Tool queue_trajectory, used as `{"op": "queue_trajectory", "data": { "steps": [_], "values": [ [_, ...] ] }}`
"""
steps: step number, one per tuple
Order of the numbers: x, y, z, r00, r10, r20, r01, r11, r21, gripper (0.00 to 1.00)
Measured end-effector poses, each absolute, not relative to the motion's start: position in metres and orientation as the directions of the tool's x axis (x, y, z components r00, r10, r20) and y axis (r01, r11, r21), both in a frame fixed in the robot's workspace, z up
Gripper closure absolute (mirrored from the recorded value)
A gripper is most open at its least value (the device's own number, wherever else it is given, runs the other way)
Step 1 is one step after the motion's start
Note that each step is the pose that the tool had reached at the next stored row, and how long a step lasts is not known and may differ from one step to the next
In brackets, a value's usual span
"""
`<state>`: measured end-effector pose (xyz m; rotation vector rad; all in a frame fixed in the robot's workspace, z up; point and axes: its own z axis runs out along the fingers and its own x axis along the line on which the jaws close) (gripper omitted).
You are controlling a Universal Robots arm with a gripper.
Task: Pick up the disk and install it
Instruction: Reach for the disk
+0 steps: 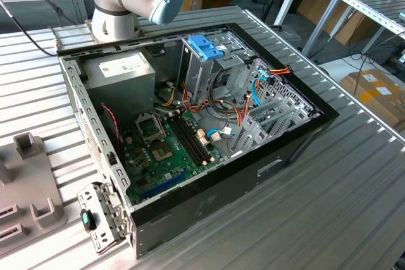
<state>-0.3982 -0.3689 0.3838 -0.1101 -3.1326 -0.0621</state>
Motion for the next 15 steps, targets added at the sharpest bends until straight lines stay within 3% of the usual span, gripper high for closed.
{"op": "queue_trajectory", "data": {
  "steps": [15],
  "values": [
    [-0.3995, -0.3688, 0.3763, -0.998, 0.07, 0.008, 0.07, 0.997, 0.039, 0.89]
  ]
}}
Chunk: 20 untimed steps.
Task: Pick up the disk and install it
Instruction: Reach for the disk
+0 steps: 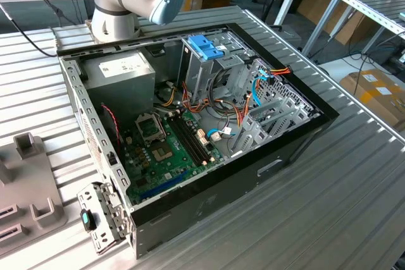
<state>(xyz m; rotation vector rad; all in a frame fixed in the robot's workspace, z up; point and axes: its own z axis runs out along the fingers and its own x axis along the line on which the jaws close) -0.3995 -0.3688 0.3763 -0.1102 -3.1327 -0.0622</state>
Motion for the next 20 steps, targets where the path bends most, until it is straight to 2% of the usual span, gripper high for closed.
{"op": "queue_trajectory", "data": {
  "steps": [11, 20],
  "values": [
    [-0.4001, -0.3687, 0.3746, -0.999, 0.049, 0.008, 0.049, 0.998, 0.039, 0.89],
    [-0.4001, -0.3686, 0.3745, -0.999, 0.043, 0.013, 0.043, 0.999, 0.022, 0.89]
  ]
}}
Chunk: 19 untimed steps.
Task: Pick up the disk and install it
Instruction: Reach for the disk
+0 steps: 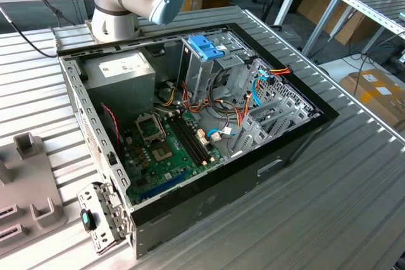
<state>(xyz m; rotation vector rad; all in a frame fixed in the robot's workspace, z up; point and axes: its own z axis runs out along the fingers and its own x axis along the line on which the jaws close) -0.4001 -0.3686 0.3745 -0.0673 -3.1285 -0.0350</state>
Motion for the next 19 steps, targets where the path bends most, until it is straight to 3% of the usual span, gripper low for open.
{"op": "queue_trajectory", "data": {
  "steps": [19],
  "values": [
    [-0.434, -0.367, 0.37, -0.999, 0.043, 0.012, 0.043, 0.999, 0.022, 0.89]
  ]
}}
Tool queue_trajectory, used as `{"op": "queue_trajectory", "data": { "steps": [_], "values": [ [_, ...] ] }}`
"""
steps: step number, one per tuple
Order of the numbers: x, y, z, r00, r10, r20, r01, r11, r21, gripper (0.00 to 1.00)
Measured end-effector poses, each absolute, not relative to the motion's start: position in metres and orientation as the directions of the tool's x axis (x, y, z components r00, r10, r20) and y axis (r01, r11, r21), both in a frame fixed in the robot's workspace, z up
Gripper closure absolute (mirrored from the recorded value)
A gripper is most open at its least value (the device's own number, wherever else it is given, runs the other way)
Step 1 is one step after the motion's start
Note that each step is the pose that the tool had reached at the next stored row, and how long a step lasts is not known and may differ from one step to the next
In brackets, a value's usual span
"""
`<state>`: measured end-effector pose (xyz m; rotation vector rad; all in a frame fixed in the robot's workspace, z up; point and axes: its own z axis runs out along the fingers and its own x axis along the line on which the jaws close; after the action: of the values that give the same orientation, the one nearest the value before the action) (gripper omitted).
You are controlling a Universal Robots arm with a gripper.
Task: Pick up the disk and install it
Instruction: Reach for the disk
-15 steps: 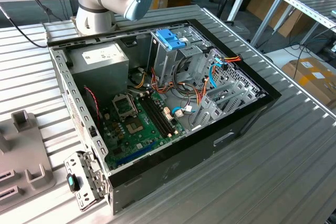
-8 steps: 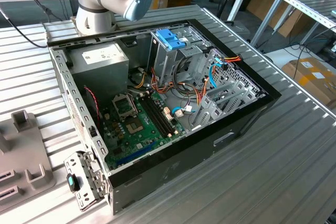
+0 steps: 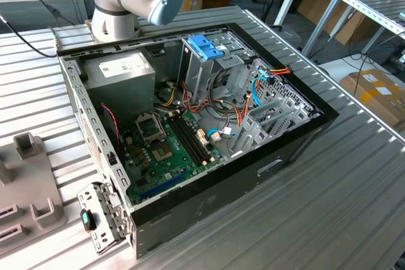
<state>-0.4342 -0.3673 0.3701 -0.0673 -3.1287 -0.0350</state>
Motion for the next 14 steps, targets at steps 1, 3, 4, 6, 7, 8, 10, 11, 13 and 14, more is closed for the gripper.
{"op": "queue_trajectory", "data": {
  "steps": [1, 3, 4, 6, 7, 8, 10, 11, 13, 14],
  "values": [
    [-0.436, -0.367, 0.37, -0.999, 0.043, 0.013, 0.043, 0.999, 0.022, 0.89],
    [-0.436, -0.367, 0.37, -0.999, 0.043, 0.013, 0.043, 0.999, 0.022, 0.89],
    [-0.436, -0.367, 0.37, -0.999, 0.043, 0.013, 0.043, 0.999, 0.022, 0.89],
    [-0.436, -0.367, 0.37, -0.999, 0.043, 0.013, 0.043, 0.999, 0.022, 0.89],
    [-0.436, -0.367, 0.37, -0.999, 0.043, 0.012, 0.043, 0.999, 0.022, 0.89],
    [-0.436, -0.367, 0.37, -0.999, 0.043, 0.013, 0.043, 0.999, 0.022, 0.89],
    [-0.439, -0.367, 0.37, -0.999, 0.043, 0.013, 0.043, 0.999, 0.022, 0.89],
    [-0.442, -0.367, 0.37, -0.999, 0.043, 0.012, 0.043, 0.999, 0.022, 0.89],
    [-0.447, -0.367, 0.37, -0.999, 0.043, 0.013, 0.043, 0.999, 0.022, 0.89],
    [-0.449, -0.367, 0.37, -0.999, 0.043, 0.012, 0.043, 0.999, 0.022, 0.89]
  ]
}}
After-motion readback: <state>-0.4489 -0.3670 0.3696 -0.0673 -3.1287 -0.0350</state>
